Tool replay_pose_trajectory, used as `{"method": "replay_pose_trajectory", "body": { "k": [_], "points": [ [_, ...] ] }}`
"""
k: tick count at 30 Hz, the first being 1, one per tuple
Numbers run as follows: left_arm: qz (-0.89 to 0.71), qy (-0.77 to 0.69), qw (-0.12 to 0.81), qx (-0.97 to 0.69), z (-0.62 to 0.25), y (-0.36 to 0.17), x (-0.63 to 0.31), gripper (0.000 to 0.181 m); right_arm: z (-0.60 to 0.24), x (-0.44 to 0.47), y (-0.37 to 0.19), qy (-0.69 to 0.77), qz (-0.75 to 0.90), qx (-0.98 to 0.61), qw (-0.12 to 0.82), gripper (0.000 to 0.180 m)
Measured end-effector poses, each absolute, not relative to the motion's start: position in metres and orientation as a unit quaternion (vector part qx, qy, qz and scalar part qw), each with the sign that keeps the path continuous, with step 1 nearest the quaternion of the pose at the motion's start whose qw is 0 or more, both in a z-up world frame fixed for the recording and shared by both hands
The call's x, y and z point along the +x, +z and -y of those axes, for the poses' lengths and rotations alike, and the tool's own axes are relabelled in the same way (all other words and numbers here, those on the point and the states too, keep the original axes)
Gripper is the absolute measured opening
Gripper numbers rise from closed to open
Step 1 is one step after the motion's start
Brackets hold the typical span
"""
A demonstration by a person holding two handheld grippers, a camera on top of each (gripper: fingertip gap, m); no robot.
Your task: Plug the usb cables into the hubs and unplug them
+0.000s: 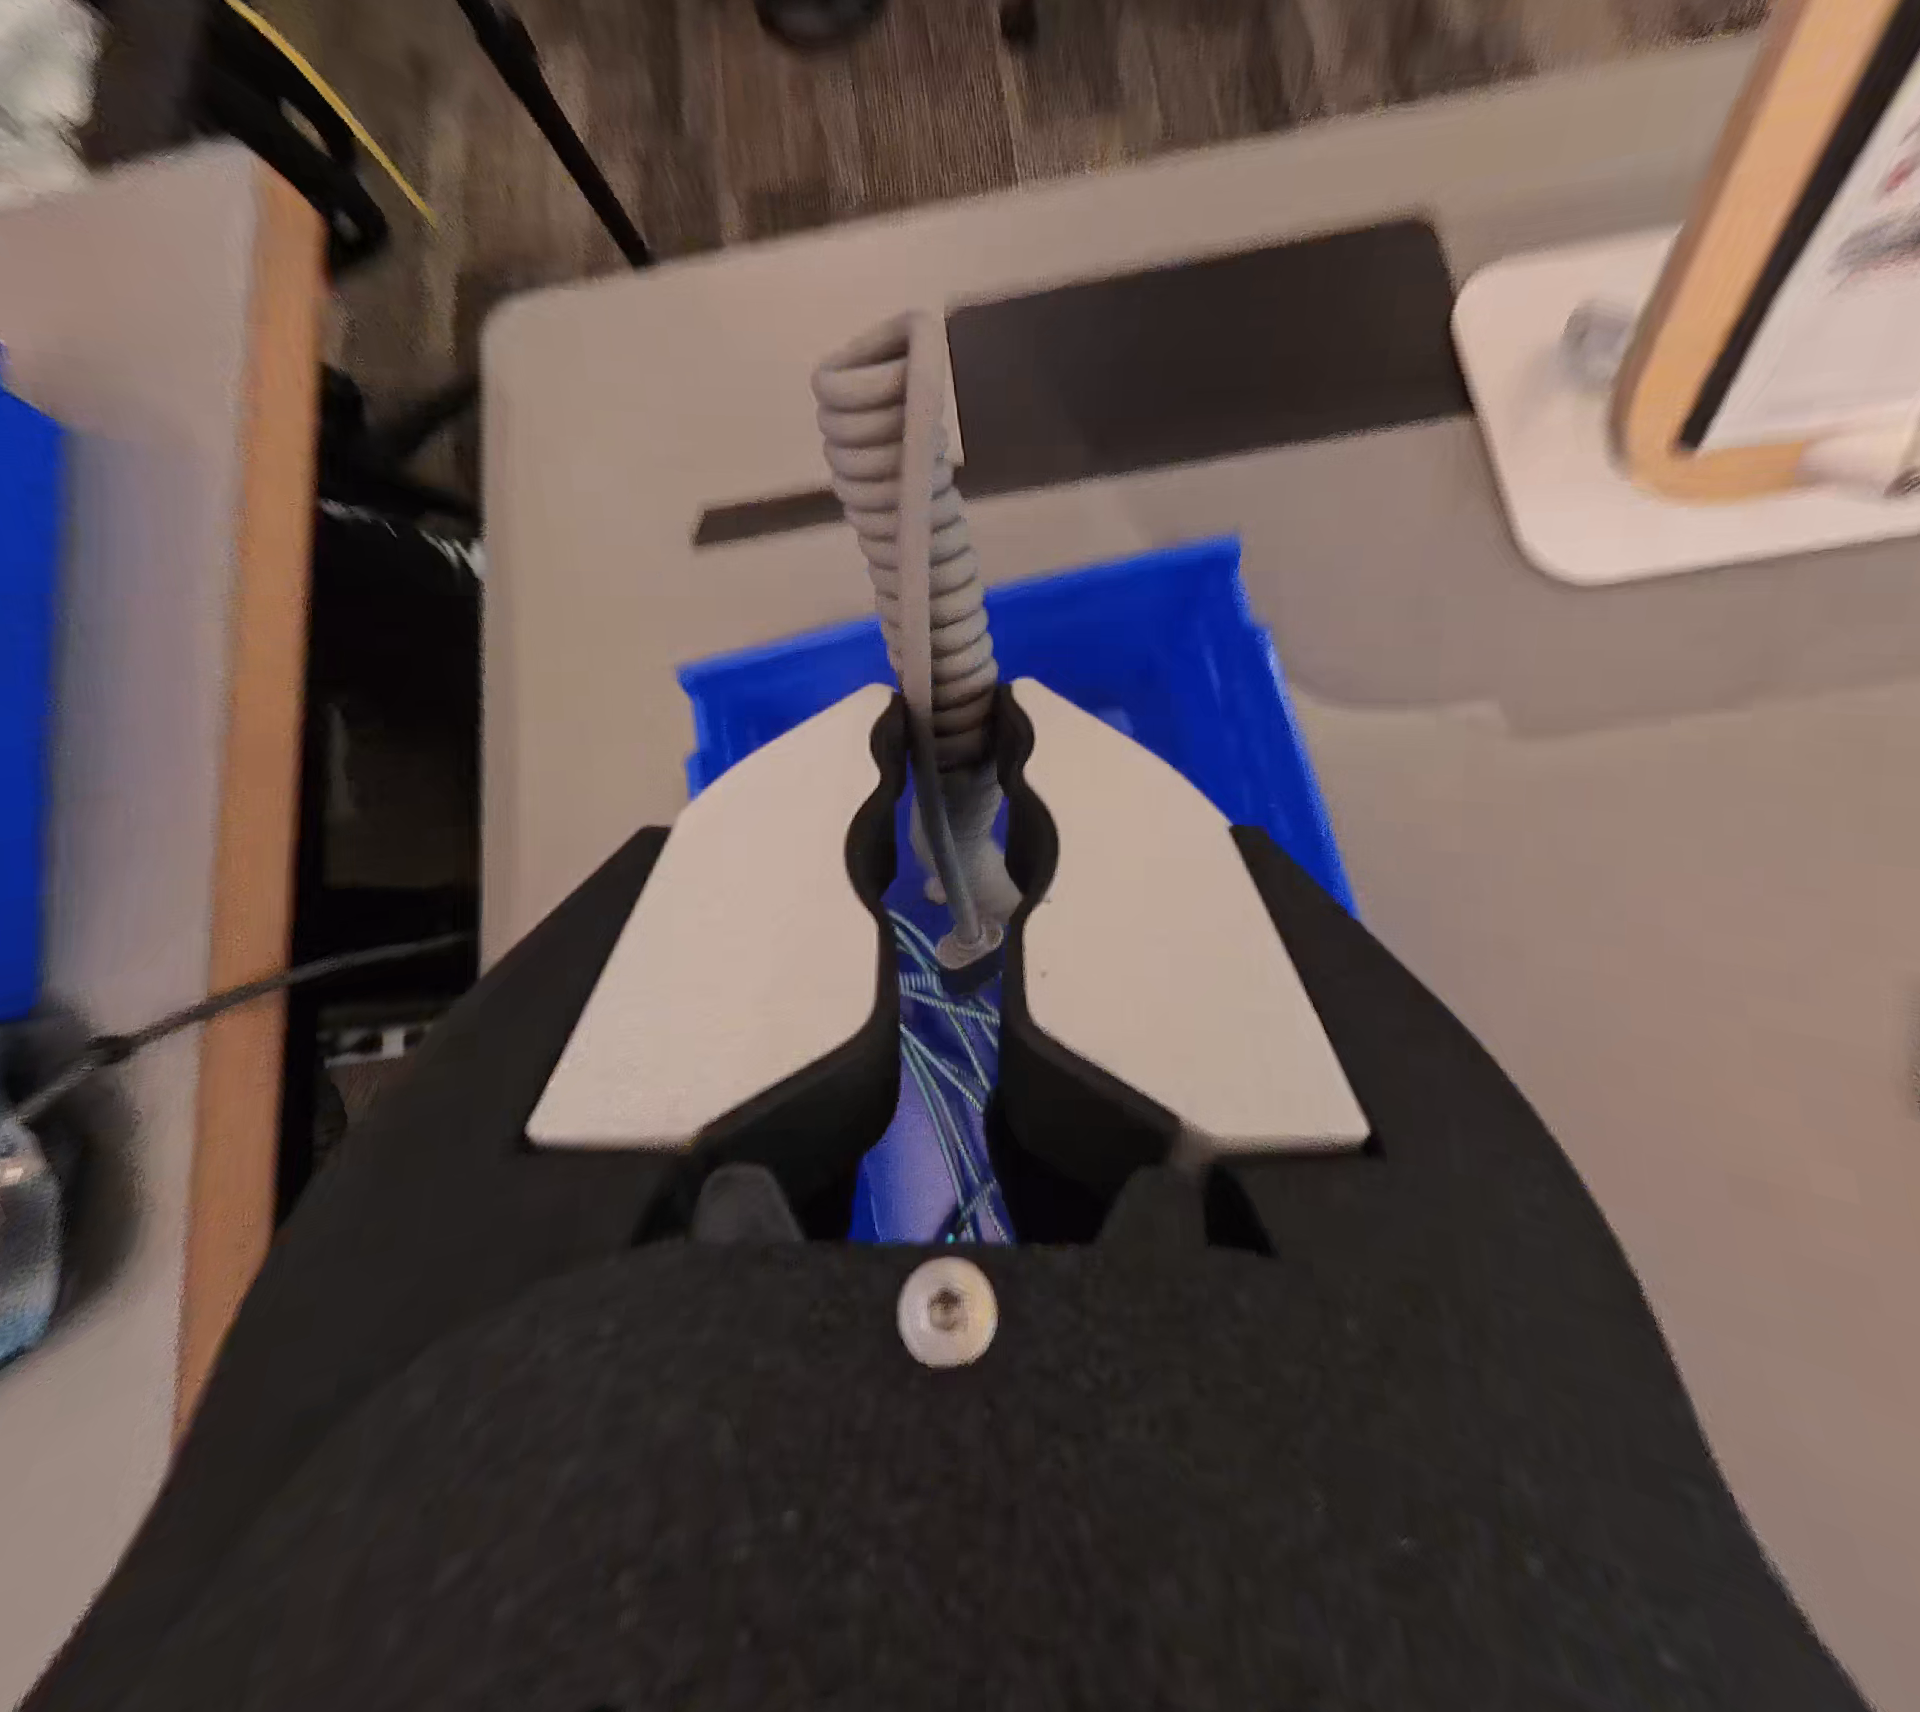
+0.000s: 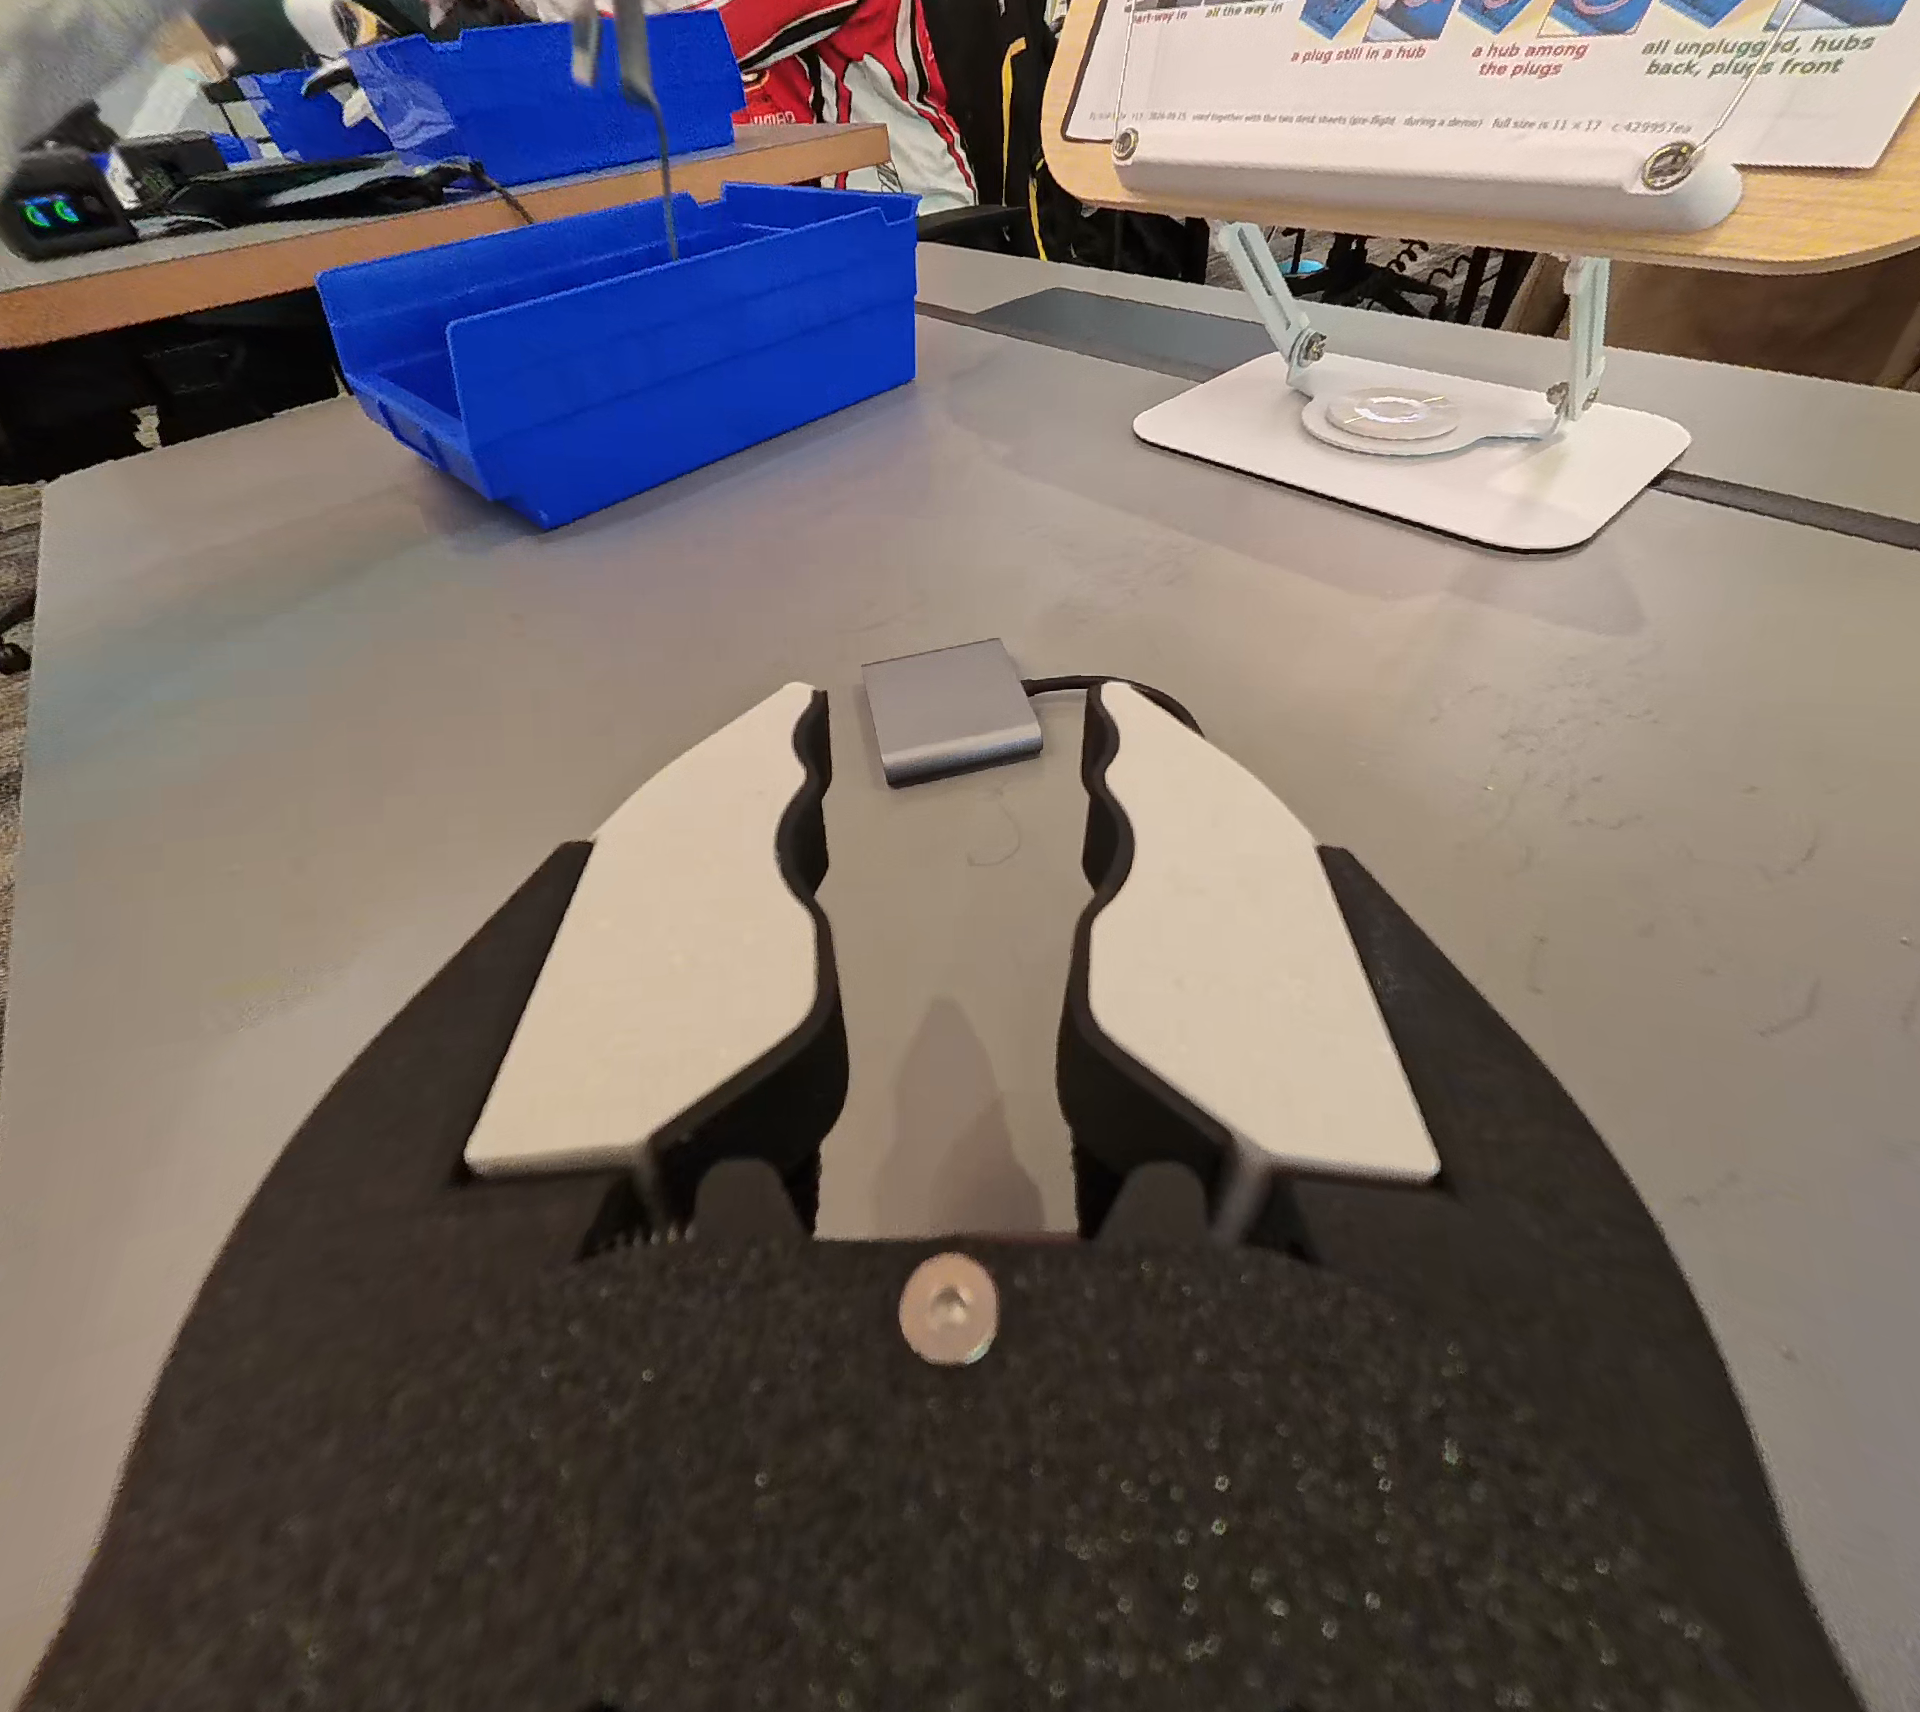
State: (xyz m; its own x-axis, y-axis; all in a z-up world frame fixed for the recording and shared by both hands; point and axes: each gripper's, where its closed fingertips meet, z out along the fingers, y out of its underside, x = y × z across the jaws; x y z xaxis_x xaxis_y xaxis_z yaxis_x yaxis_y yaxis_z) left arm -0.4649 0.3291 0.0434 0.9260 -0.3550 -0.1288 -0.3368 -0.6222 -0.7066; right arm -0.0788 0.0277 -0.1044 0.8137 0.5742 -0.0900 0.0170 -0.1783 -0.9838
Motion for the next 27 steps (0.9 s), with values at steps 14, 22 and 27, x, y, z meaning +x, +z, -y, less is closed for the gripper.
{"method": "replay_pose_trajectory", "body": {
  "k": [14,22,27],
  "points": [
    [-0.301,-0.179,0.511,-0.785,-0.196,0.19,-0.352,0.016,-0.028,-0.076,-0.103,0.227,0.196,-0.731,0.613,0.045],
    [-0.393,-0.246,0.433,-0.773,-0.092,0.081,-0.259,0.016,-0.028,-0.076,-0.104,0.219,0.199,-0.732,0.613,0.045],
    [-0.355,-0.357,0.377,-0.777,-0.055,0.005,-0.233,0.015,-0.027,-0.075,-0.103,0.217,0.2,-0.732,0.614,0.045]
  ]
}}
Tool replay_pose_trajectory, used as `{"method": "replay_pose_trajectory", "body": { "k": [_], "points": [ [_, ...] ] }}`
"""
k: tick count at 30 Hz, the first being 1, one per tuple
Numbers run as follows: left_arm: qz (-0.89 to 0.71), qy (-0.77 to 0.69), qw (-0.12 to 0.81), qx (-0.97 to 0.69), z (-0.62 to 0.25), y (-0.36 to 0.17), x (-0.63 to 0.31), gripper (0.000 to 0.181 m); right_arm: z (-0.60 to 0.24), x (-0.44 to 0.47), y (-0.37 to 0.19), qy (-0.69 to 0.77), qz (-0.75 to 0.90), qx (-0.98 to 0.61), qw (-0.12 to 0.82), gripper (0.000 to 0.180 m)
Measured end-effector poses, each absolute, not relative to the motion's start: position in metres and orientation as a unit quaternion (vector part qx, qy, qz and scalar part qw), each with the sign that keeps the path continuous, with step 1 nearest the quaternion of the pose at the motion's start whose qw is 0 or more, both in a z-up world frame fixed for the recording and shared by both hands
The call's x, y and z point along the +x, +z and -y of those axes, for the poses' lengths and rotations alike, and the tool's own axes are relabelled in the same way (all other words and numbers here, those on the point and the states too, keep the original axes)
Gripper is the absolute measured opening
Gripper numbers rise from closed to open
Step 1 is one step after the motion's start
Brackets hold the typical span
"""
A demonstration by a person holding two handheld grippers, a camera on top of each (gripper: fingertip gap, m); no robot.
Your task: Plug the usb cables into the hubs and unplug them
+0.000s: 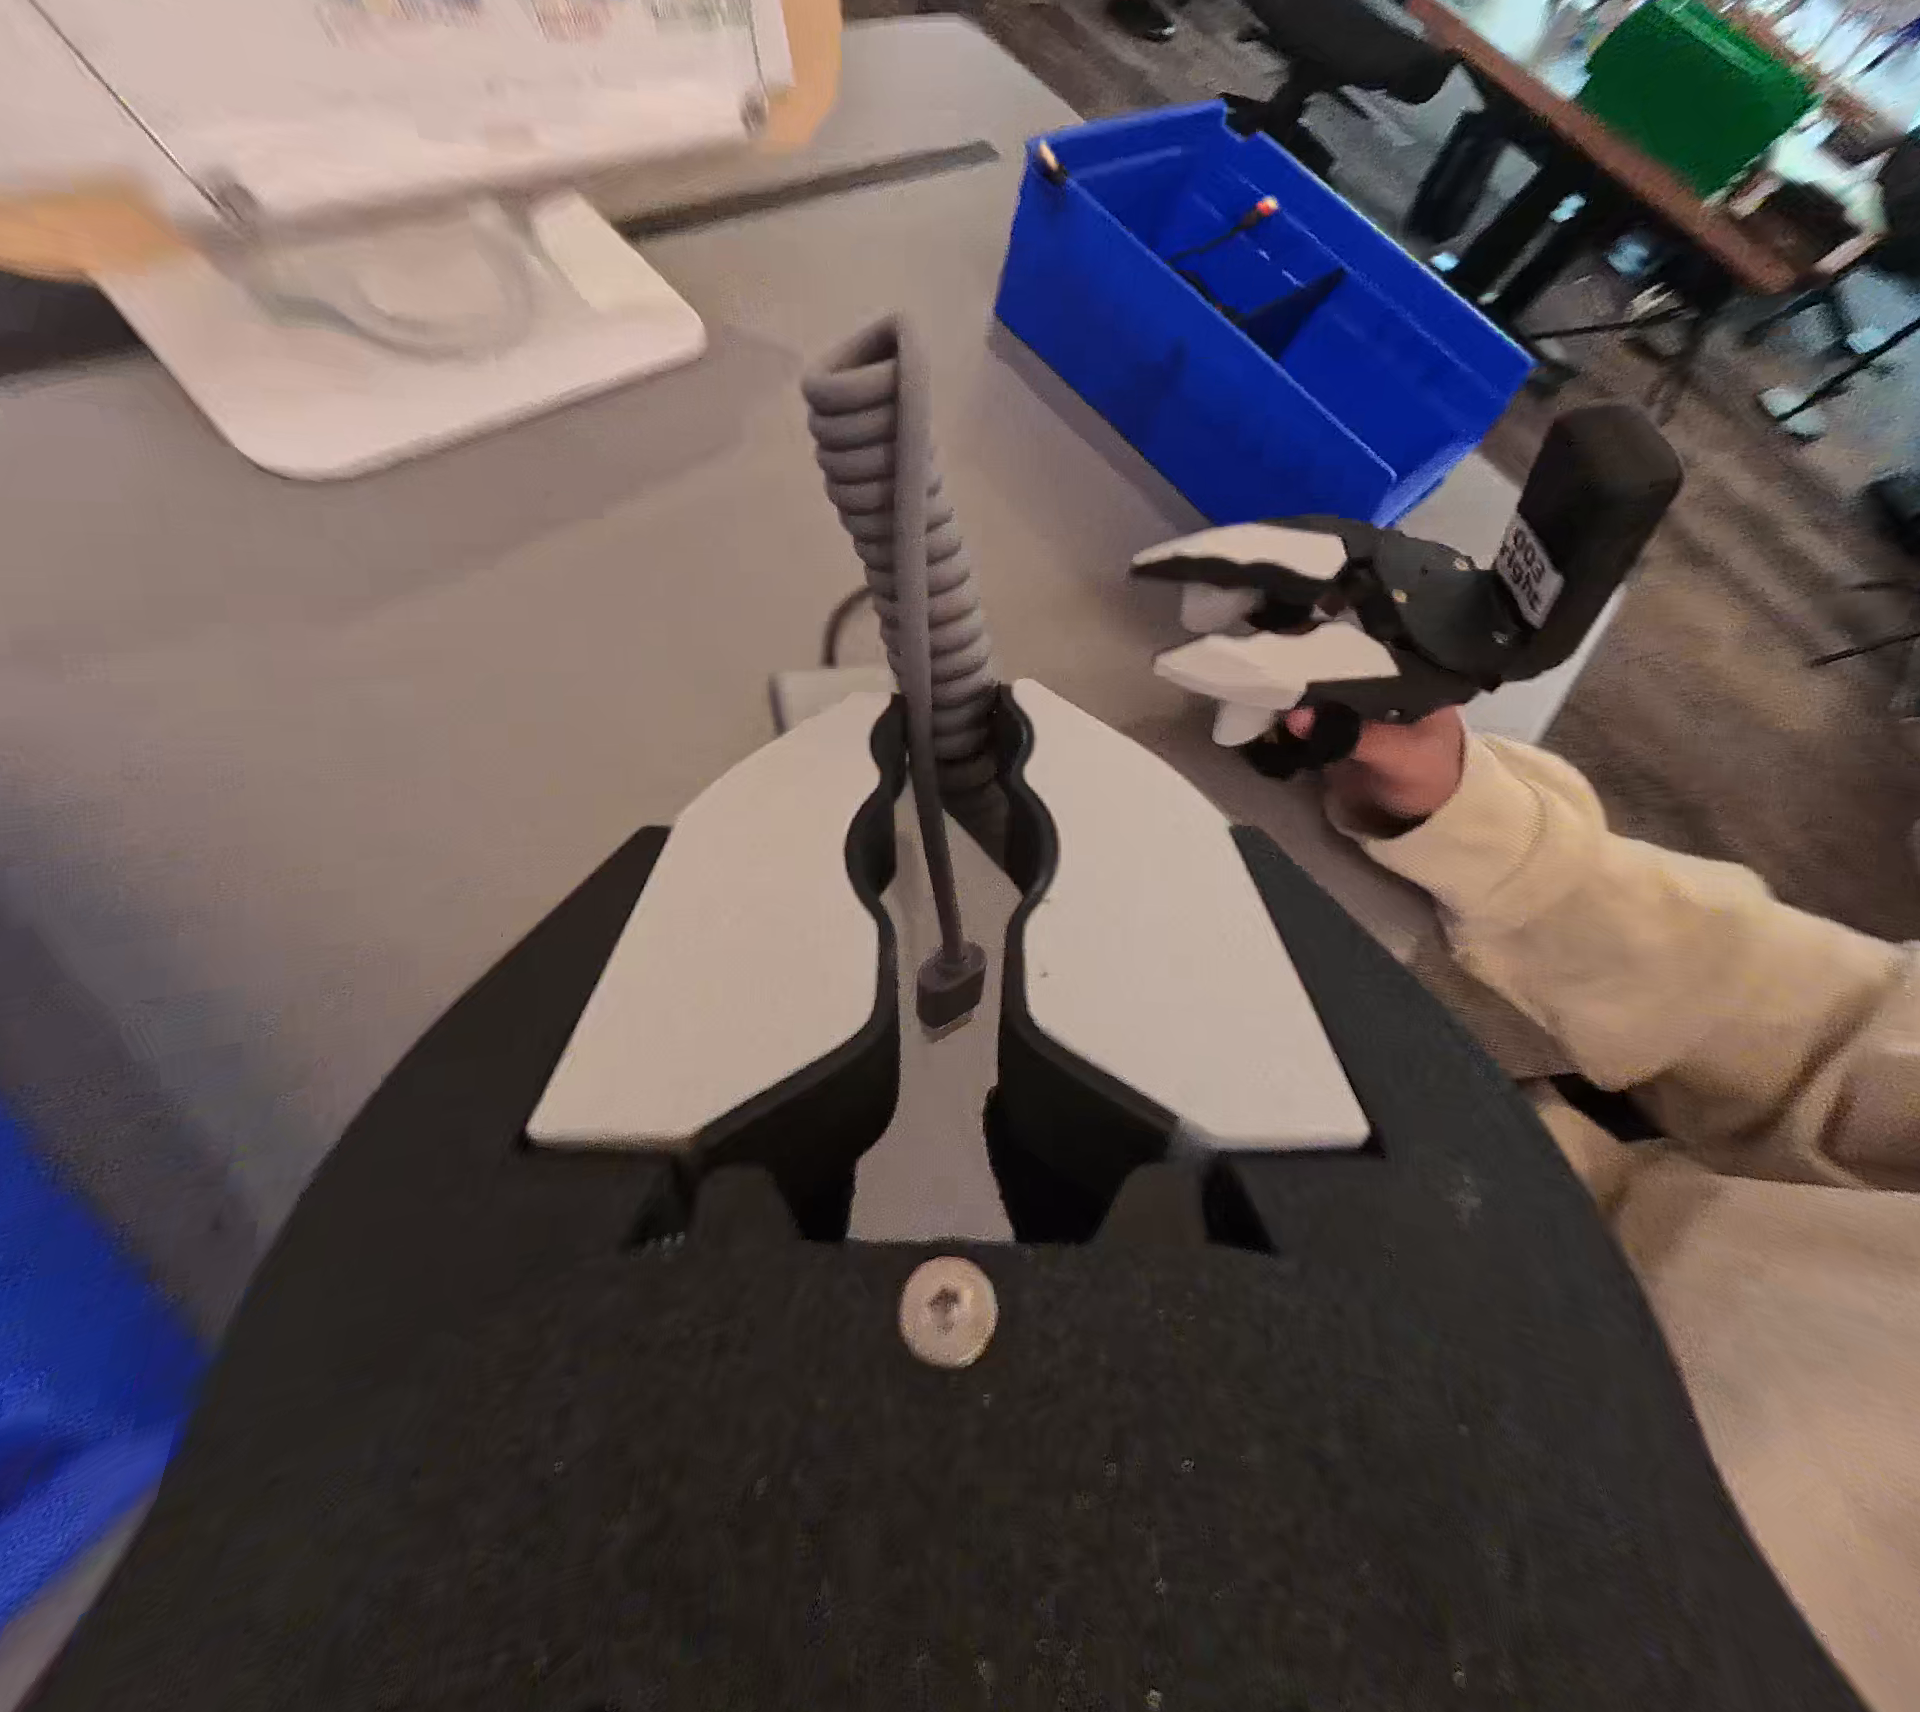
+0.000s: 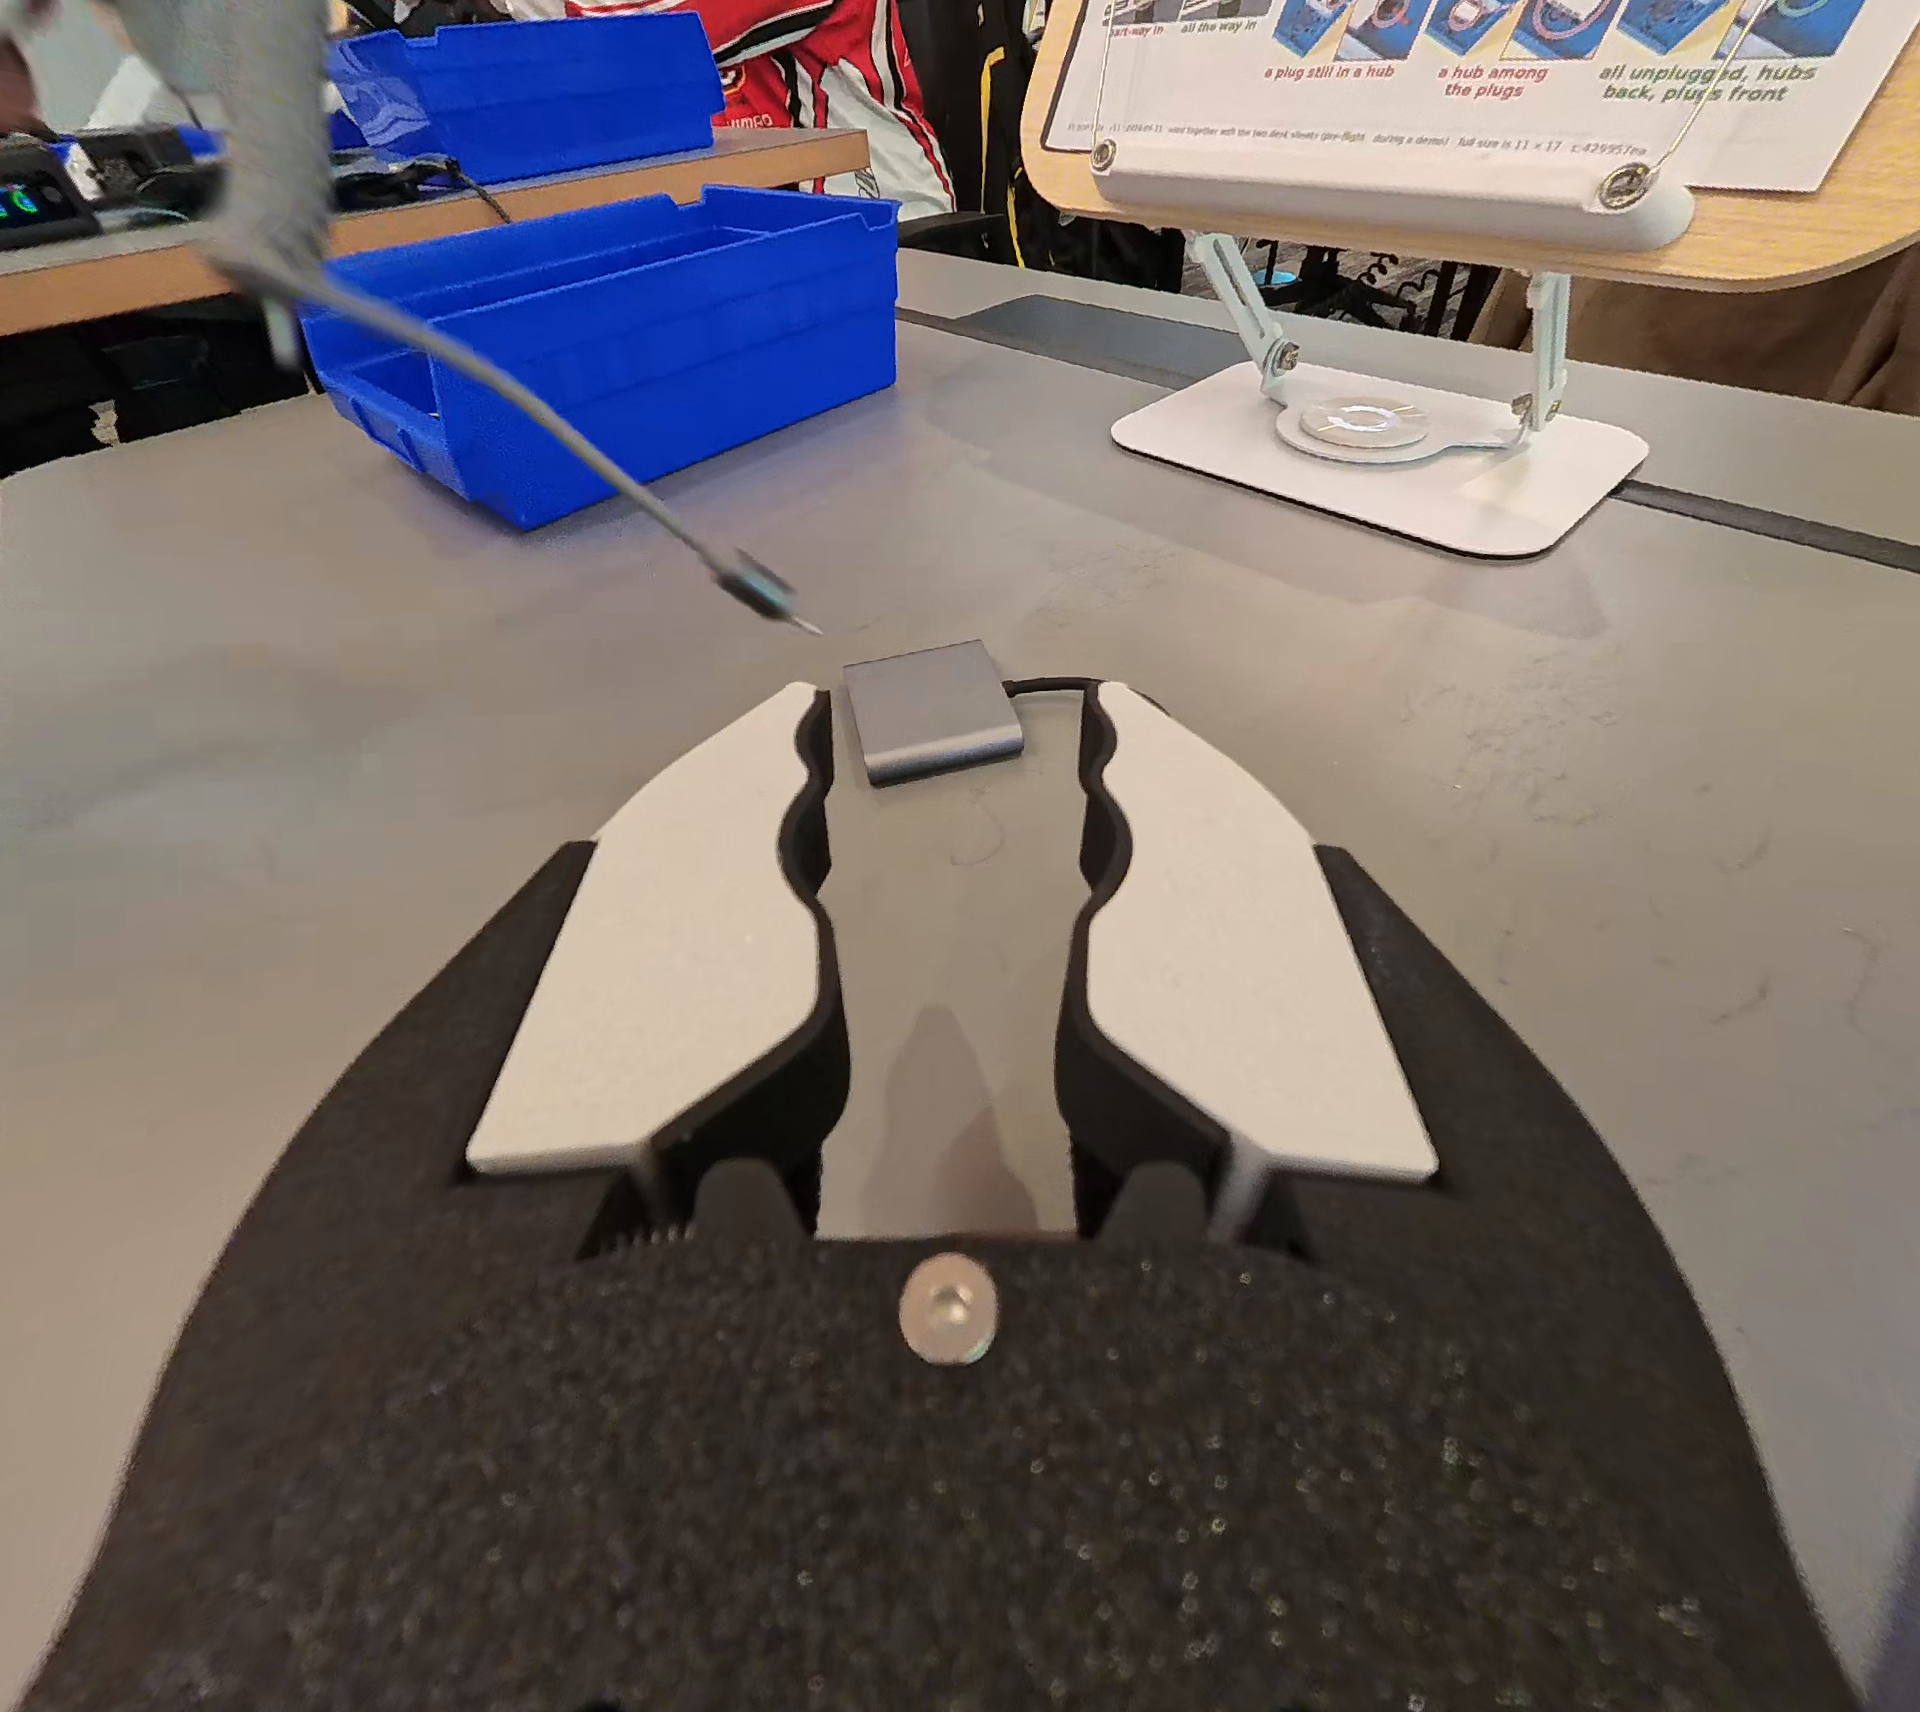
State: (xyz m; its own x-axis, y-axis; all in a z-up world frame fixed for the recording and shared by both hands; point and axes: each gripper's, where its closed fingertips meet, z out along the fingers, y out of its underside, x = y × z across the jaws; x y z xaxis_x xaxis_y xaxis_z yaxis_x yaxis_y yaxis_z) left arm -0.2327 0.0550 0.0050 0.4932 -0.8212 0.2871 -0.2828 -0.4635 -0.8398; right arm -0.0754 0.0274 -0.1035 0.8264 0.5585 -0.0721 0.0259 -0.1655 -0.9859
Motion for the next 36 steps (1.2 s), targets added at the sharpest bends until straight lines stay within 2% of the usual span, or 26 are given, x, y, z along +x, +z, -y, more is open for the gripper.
{"method": "replay_pose_trajectory", "body": {
  "k": [5,9,12,13,16,20,23,26,31,36],
  "points": [
    [-0.3,-0.382,0.327,-0.811,-0.052,-0.087,-0.246,0.016,-0.027,-0.077,-0.104,0.213,0.204,-0.733,0.614,0.045],
    [-0.292,-0.348,0.316,-0.833,-0.049,-0.13,-0.274,0.016,-0.028,-0.078,-0.105,0.214,0.205,-0.734,0.612,0.045],
    [-0.293,-0.328,0.333,-0.834,-0.049,-0.128,-0.291,0.017,-0.028,-0.079,-0.106,0.209,0.209,-0.736,0.609,0.045],
    [-0.3,-0.315,0.336,-0.835,-0.049,-0.126,-0.296,0.021,-0.028,-0.08,-0.106,0.208,0.21,-0.736,0.609,0.045],
    [-0.315,-0.266,0.343,-0.844,-0.05,-0.119,-0.309,0.049,-0.028,-0.081,-0.107,0.205,0.213,-0.738,0.607,0.045],
    [-0.321,-0.188,0.388,-0.843,-0.054,-0.099,-0.326,0.057,-0.028,-0.081,-0.107,0.206,0.214,-0.737,0.607,0.045],
    [-0.327,-0.157,0.424,-0.83,-0.045,-0.086,-0.326,0.058,-0.028,-0.082,-0.107,0.213,0.217,-0.736,0.605,0.046],
    [-0.331,-0.186,0.454,-0.806,-0.025,-0.085,-0.312,0.054,-0.029,-0.086,-0.11,0.22,0.245,-0.74,0.586,0.051],
    [-0.314,-0.25,0.498,-0.769,0.002,-0.099,-0.292,0.047,-0.044,-0.084,-0.108,0.192,0.315,-0.778,0.509,0.055],
    [-0.315,-0.238,0.521,-0.757,0.002,-0.112,-0.287,0.046,-0.059,-0.084,-0.087,0.099,0.453,-0.781,0.418,0.054]
  ]
}}
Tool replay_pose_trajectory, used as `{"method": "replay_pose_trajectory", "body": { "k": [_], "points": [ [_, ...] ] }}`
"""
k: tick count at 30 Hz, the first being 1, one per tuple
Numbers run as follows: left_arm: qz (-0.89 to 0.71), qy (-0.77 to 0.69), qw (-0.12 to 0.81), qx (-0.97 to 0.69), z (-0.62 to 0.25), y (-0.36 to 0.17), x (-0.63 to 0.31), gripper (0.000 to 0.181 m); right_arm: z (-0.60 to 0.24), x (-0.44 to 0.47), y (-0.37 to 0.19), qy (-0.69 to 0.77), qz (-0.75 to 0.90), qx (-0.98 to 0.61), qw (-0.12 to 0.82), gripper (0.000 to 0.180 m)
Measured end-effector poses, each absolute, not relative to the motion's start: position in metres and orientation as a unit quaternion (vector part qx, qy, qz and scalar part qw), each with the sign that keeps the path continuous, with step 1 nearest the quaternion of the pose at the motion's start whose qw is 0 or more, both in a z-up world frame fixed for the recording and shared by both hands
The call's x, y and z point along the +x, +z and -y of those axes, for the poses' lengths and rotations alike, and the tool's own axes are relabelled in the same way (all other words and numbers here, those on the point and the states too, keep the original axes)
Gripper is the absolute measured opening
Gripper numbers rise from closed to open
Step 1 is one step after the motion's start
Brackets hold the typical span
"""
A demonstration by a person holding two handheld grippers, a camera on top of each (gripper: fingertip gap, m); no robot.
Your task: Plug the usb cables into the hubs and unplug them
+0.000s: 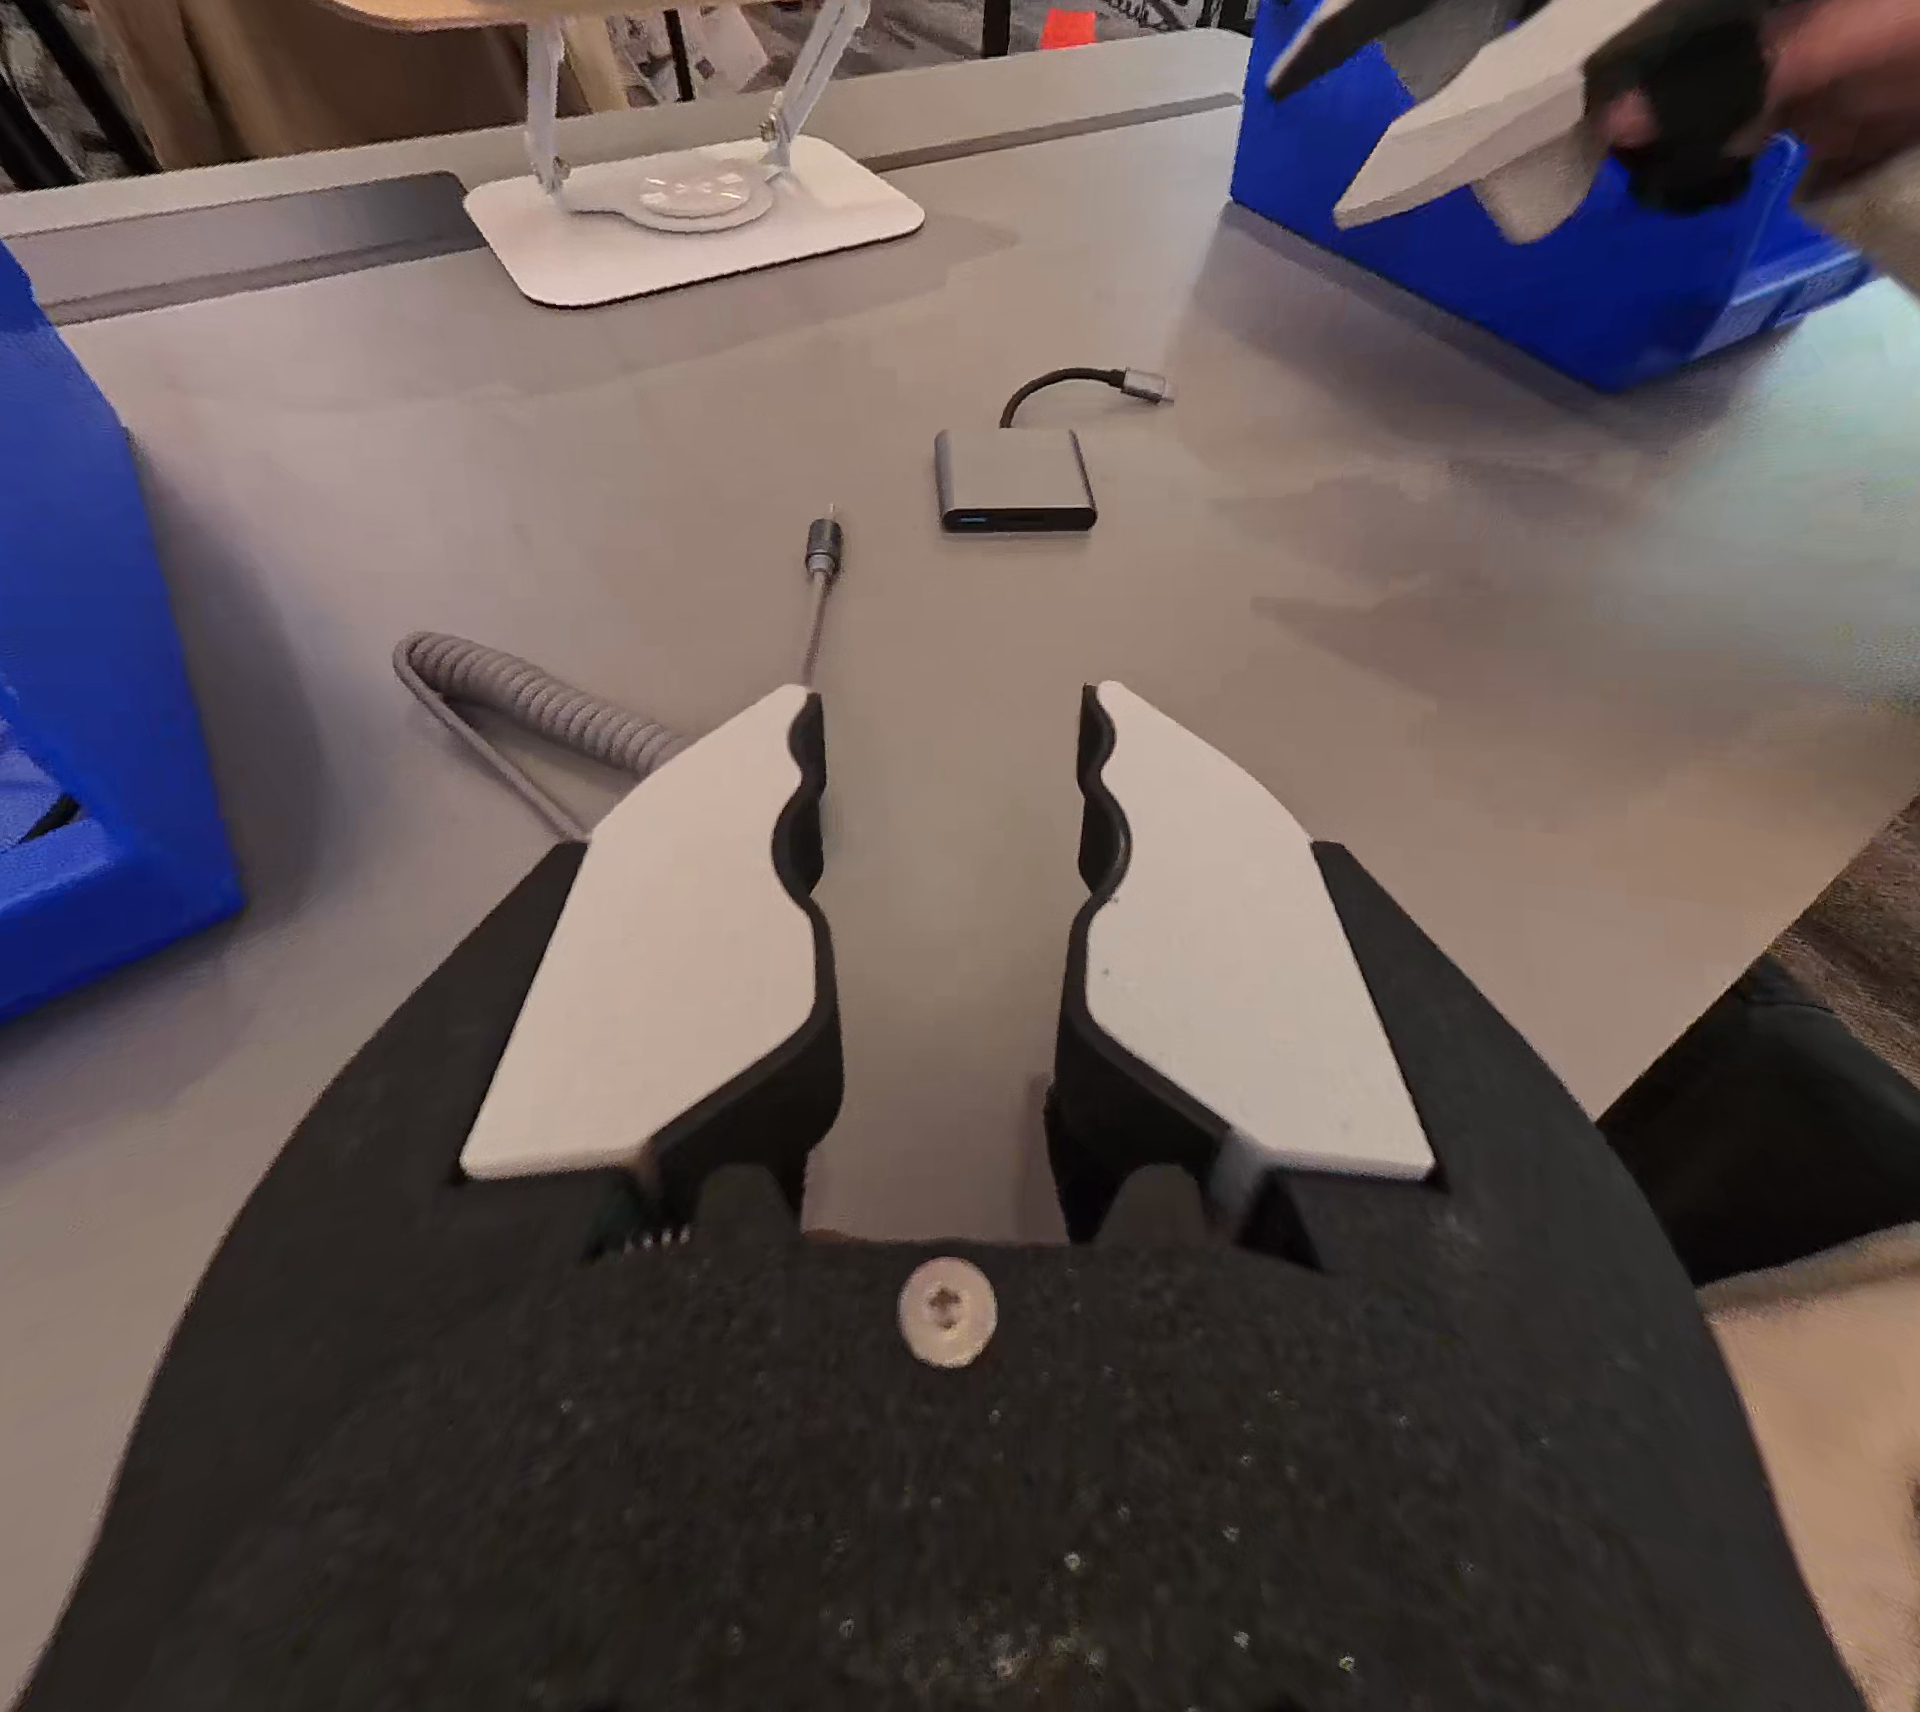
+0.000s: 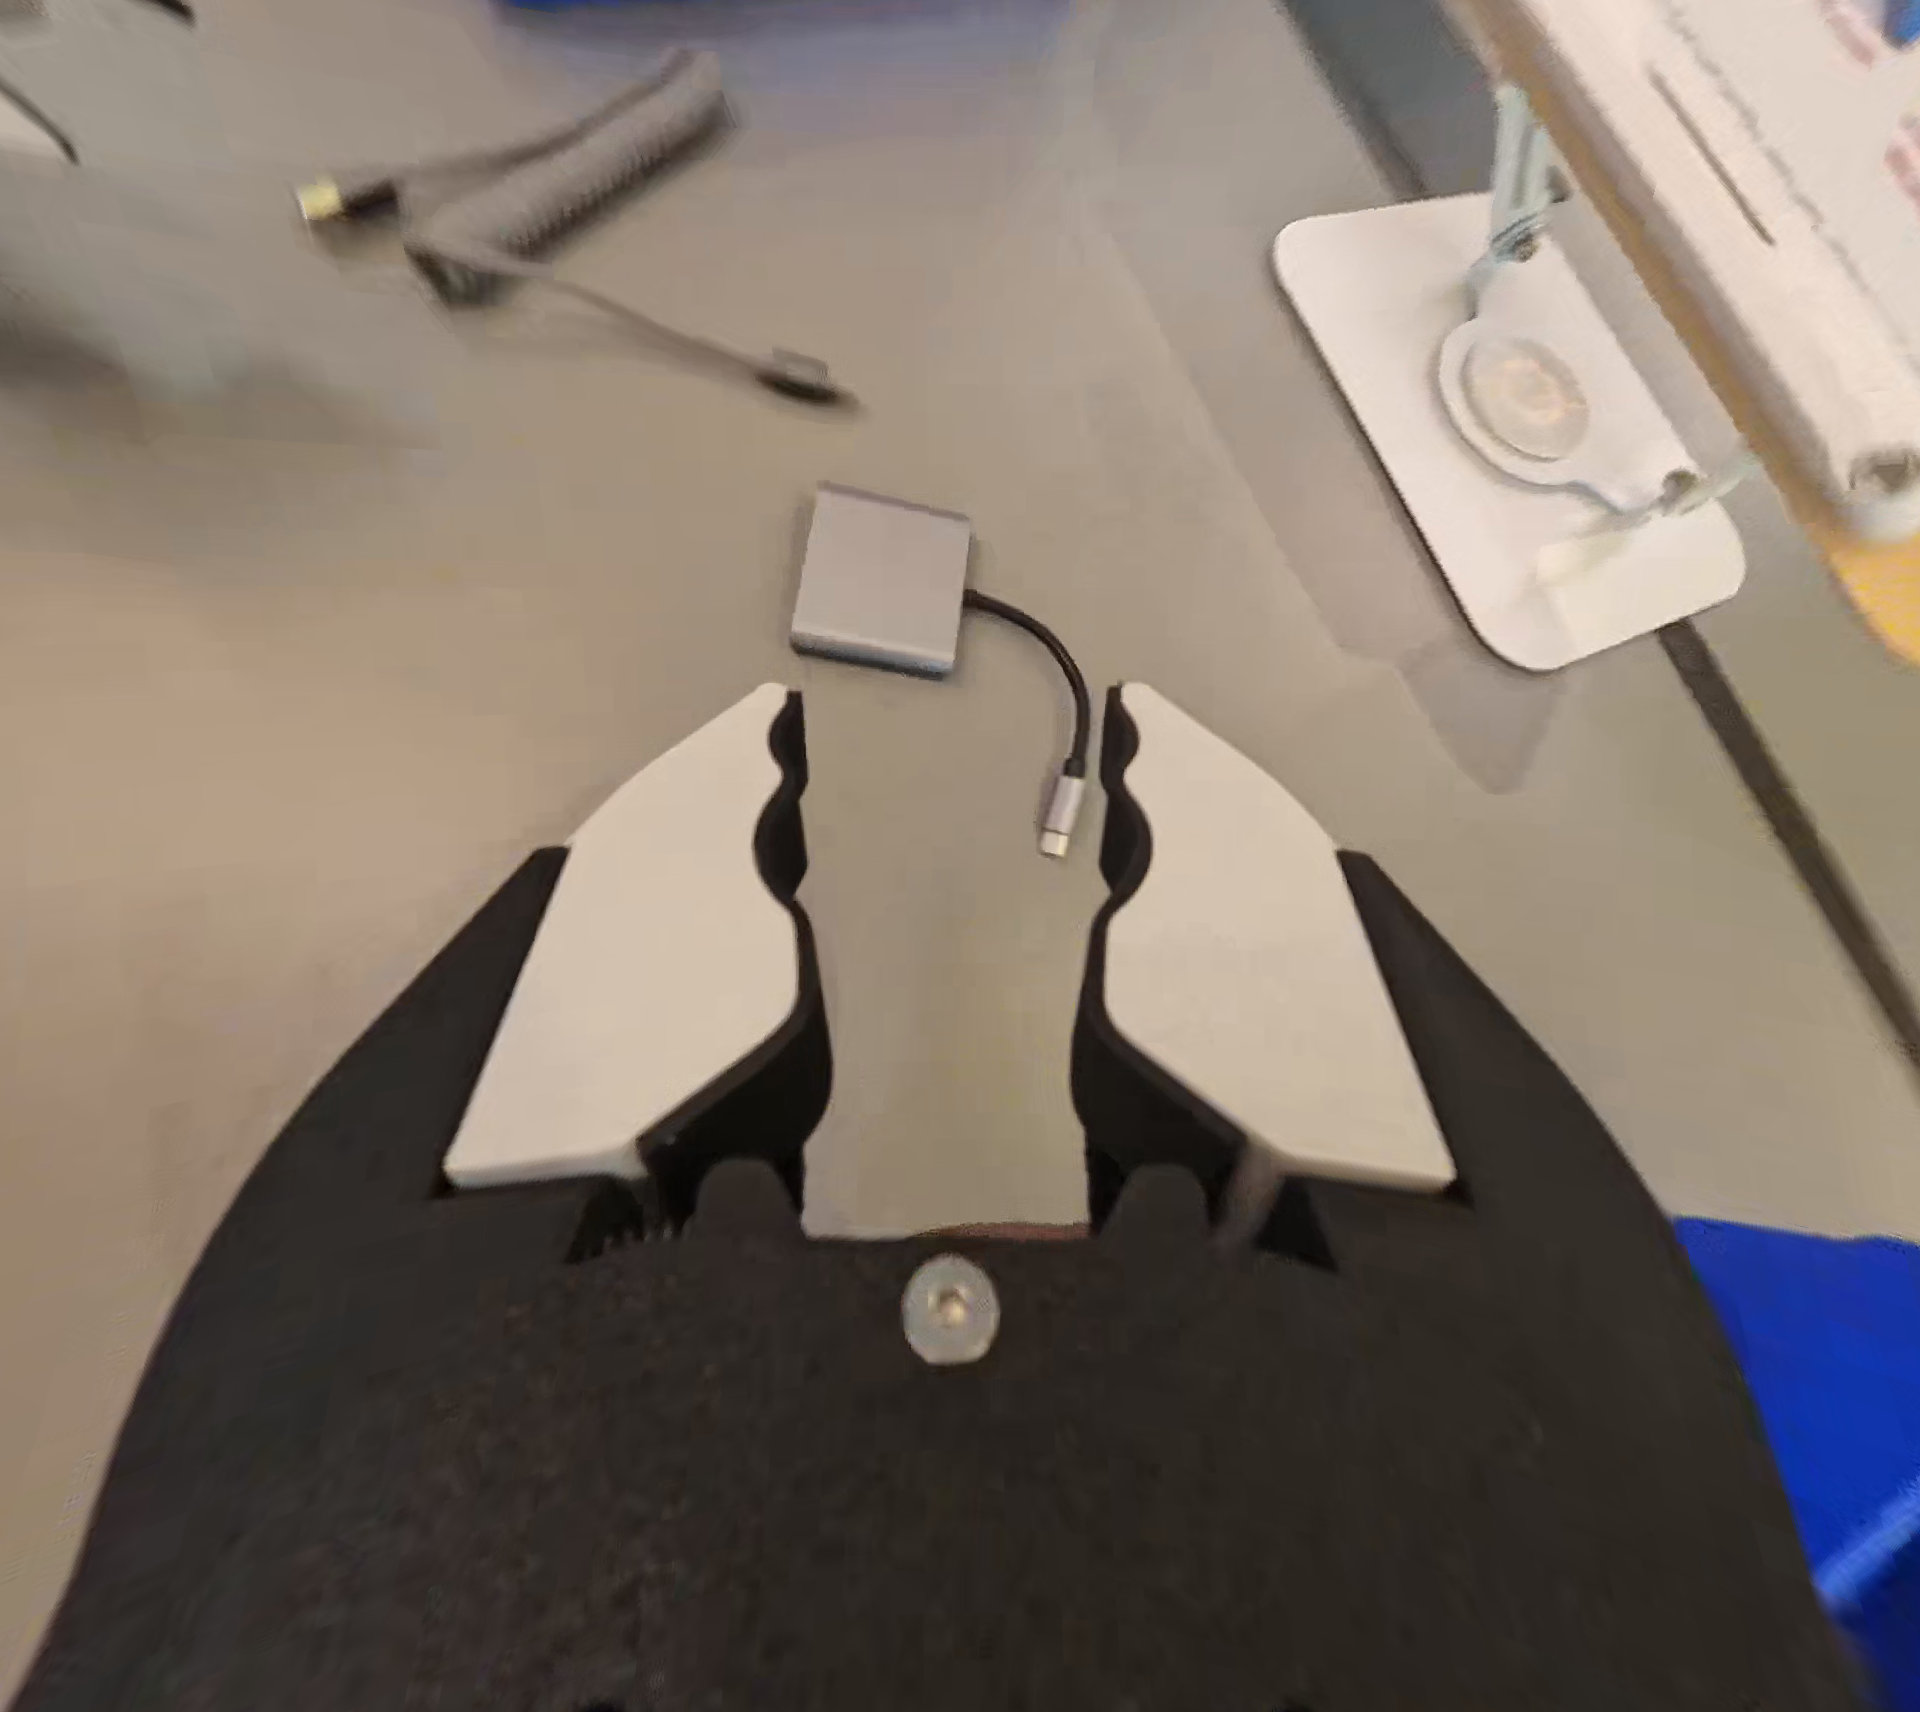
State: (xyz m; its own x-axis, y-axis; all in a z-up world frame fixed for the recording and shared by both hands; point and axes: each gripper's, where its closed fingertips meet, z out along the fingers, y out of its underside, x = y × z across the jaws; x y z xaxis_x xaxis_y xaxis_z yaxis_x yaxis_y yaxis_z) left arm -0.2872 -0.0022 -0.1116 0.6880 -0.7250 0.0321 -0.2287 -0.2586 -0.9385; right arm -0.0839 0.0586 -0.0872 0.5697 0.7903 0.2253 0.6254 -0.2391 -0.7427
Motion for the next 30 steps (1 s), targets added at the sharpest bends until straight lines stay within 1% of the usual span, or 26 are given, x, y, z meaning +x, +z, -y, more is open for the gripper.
{"method": "replay_pose_trajectory", "body": {
  "k": [3,6,9,11,12,19,22,23,25,26,30],
  "points": [
    [-0.307,-0.25,0.52,-0.757,0.0,-0.117,-0.284,0.046,-0.071,-0.092,-0.095,0.051,0.55,-0.759,0.345,0.057],
    [-0.315,-0.236,0.514,-0.762,-0.003,-0.127,-0.285,0.046,-0.077,-0.104,-0.129,0.052,0.636,-0.728,0.251,0.057],
    [-0.32,-0.23,0.512,-0.763,-0.003,-0.13,-0.285,0.046,-0.088,-0.106,-0.157,0.029,0.709,-0.676,0.196,0.053],
    [-0.322,-0.232,0.514,-0.761,-0.002,-0.129,-0.284,0.046,-0.102,-0.1,-0.168,0.001,0.733,-0.661,0.159,0.055],
    [-0.323,-0.232,0.516,-0.759,-0.002,-0.129,-0.284,0.046,-0.11,-0.1,-0.171,-0.006,0.74,-0.656,0.146,0.051],
    [-0.317,-0.248,0.51,-0.76,-0.004,-0.128,-0.285,0.046,-0.132,-0.117,-0.186,0.012,0.786,-0.609,0.107,0.026],
    [-0.315,-0.256,0.505,-0.761,-0.003,-0.128,-0.284,0.046,-0.136,-0.113,-0.195,0.01,0.804,-0.588,0.091,0.023],
    [-0.316,-0.258,0.504,-0.761,-0.003,-0.128,-0.283,0.046,-0.132,-0.115,-0.196,0.025,0.807,-0.585,0.082,0.018],
    [-0.317,-0.261,0.502,-0.761,-0.003,-0.129,-0.282,0.046,-0.126,-0.12,-0.197,0.043,0.81,-0.579,0.079,0.016],
    [-0.318,-0.262,0.501,-0.761,-0.003,-0.129,-0.281,0.046,-0.123,-0.121,-0.197,0.046,0.815,-0.573,0.076,0.01],
    [-0.315,-0.264,0.501,-0.761,-0.005,-0.129,-0.281,0.046,-0.115,-0.13,-0.197,0.081,0.799,-0.588,0.096,0.004]
  ]
}}
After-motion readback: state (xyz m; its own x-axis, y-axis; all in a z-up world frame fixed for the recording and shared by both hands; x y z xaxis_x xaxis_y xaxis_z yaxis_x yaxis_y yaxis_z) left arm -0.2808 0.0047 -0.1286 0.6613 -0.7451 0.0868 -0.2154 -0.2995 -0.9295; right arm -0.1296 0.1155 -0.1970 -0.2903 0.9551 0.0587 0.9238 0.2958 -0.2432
